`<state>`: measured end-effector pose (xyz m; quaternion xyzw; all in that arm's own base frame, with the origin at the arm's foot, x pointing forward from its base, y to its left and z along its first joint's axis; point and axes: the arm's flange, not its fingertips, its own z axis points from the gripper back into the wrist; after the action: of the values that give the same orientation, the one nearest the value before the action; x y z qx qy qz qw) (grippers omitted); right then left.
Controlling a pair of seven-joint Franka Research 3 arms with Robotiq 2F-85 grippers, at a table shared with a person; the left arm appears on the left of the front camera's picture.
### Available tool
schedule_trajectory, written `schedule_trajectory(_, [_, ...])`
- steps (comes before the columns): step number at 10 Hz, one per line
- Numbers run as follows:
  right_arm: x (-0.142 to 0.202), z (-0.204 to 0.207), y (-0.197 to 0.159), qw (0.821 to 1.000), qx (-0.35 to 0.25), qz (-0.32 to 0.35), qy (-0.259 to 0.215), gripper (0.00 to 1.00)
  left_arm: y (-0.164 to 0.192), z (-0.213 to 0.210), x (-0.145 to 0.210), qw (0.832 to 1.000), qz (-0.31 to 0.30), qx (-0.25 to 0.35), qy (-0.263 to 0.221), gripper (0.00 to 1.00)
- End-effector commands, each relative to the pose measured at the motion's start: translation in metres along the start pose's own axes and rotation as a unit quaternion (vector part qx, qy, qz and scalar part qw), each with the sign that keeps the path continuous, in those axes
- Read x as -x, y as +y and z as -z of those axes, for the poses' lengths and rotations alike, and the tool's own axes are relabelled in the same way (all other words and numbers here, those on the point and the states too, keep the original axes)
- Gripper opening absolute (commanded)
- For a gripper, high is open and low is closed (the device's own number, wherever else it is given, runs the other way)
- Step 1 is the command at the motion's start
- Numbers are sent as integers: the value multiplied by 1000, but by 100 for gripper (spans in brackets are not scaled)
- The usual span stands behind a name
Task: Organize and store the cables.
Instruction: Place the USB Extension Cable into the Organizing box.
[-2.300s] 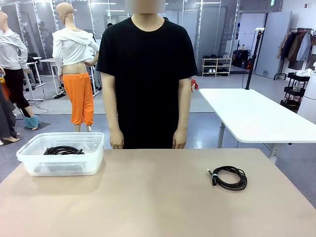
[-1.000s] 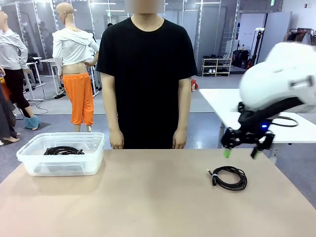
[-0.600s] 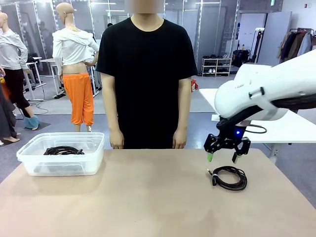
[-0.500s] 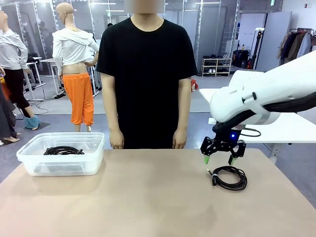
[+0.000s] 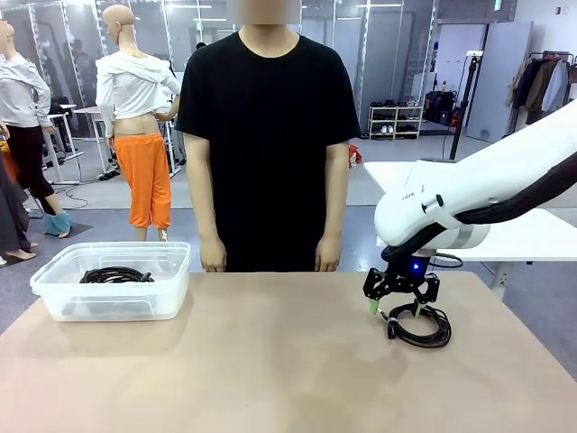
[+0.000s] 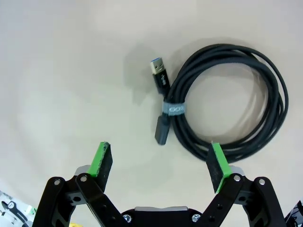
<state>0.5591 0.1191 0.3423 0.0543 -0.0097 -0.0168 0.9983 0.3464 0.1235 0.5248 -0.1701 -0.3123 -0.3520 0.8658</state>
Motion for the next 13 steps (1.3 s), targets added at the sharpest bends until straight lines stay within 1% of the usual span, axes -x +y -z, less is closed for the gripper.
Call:
schedule_trajectory(1, [-17, 13, 2, 1000, 2, 2, -3, 100, -3, -1, -1, 1000, -9, 4, 1, 100])
schedule_trajectory(3, [-27, 29, 1, 1000, 0, 3, 3, 100, -3, -1, -1, 1000, -9, 4, 1, 100])
schedule_trajectory(7, [-29, 39, 2, 1000, 12, 7, -2, 100, -3, -1, -1, 1000, -9, 4, 1, 100])
schedule_trajectory(8, [-27, 41, 4, 1000, 18, 8, 1, 85, -3, -1, -1, 1000, -9, 4, 1, 100])
schedule_trajectory(9, [-25, 43, 6, 1000, 24, 5, 4, 50, -3, -1, -1, 1000, -9, 4, 1, 100])
schedule_trajectory(10, [-23, 44, 6, 1000, 29, 9, -6, 26, -3, -1, -1, 1000, -9, 4, 1, 100])
schedule_trajectory(11, [-22, 46, 5, 999, 31, 16, -12, 0, -3, -1, -1, 1000, -9, 4, 1, 100])
schedule_trajectory(12, [-22, 46, 2, 999, 30, 30, -15, 0, -3, -1, -1, 1000, -9, 4, 1, 100])
schedule_trajectory(13, [-20, 43, 2, 999, 37, 29, -21, 0, -3, -1, -1, 1000, -9, 4, 1, 100])
